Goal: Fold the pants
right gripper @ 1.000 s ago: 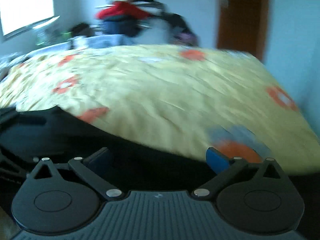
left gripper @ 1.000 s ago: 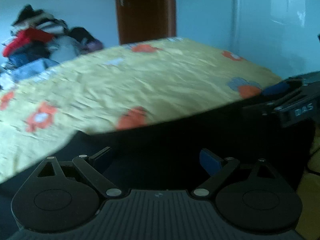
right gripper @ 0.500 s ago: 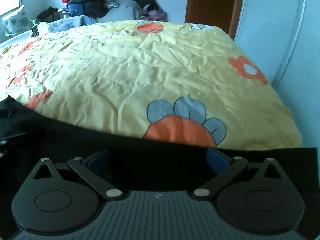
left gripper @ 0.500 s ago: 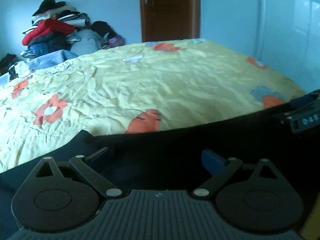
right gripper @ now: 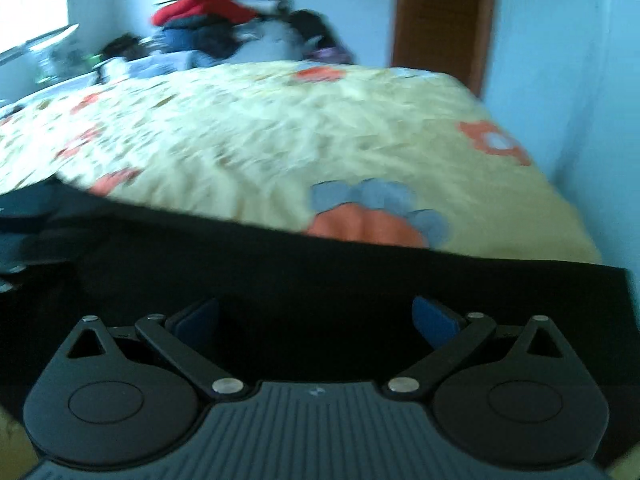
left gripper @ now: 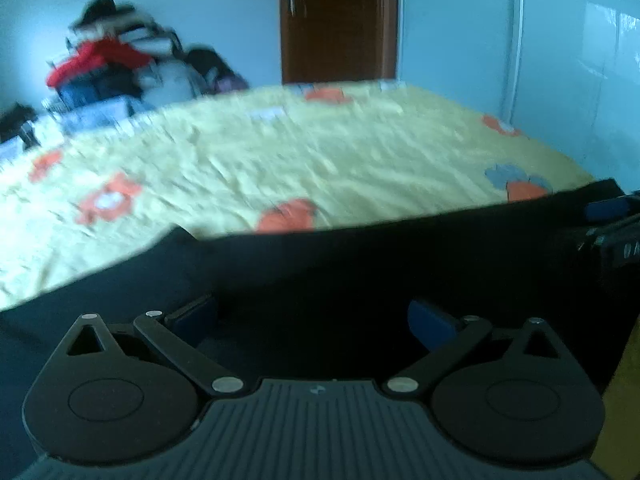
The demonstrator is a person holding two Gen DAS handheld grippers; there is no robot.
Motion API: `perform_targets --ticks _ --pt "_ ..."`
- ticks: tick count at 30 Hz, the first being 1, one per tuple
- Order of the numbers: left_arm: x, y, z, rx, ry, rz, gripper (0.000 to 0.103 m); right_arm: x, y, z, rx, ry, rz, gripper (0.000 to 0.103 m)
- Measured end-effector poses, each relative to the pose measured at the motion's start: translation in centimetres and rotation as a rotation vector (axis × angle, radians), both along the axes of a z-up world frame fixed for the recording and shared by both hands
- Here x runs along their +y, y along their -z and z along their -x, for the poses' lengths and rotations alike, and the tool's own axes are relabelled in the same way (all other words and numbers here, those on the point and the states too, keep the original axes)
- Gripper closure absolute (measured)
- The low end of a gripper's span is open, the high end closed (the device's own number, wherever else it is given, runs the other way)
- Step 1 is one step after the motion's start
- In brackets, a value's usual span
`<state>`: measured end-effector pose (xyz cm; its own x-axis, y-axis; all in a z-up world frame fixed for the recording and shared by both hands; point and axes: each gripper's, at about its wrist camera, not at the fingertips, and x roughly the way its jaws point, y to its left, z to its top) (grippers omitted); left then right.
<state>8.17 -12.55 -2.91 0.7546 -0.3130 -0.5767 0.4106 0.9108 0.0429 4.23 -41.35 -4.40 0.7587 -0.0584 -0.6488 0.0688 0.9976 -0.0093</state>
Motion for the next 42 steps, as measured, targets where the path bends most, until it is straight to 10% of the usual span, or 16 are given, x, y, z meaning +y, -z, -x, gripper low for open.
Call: perform_targets --ticks 5,9,14,30,33,35,42 --pt "1.2 -0.6 3.1 -0.138 -0.011 -0.044 0.0 -5.9 -2.2 7.7 -0.207 0.293 -0.114 0.0" --pt "1.2 0.7 3.4 -0.123 -0.011 -0.075 0.0 -13.5 -1.8 14.0 -0.279 0.56 -0.499 0.0" --pt "1.4 1.2 2.2 -0.043 -0.016 -0.06 0.0 -16.6 0.8 17.0 -0.297 0.564 -0.93 0.0" --pt "2.5 1.6 1.6 0.03 -0.026 0.017 0.0 -16.0 1.8 12.2 -0.327 0.535 -0.753 0.001" --pt "2.7 1.6 1.5 0.036 -0.025 0.025 0.0 -16.5 2.1 11.6 -0.336 0.549 -0.724 0.033" --pt "2.6 1.6 1.5 0.037 -0.025 0.026 0.0 -17.3 2.8 11.3 -0.322 0.594 -0.74 0.079" --pt "3.9 0.7 2.1 0.014 -0.054 0.1 0.001 -17.7 3.3 12.1 -0.391 0.574 -0.85 0.095"
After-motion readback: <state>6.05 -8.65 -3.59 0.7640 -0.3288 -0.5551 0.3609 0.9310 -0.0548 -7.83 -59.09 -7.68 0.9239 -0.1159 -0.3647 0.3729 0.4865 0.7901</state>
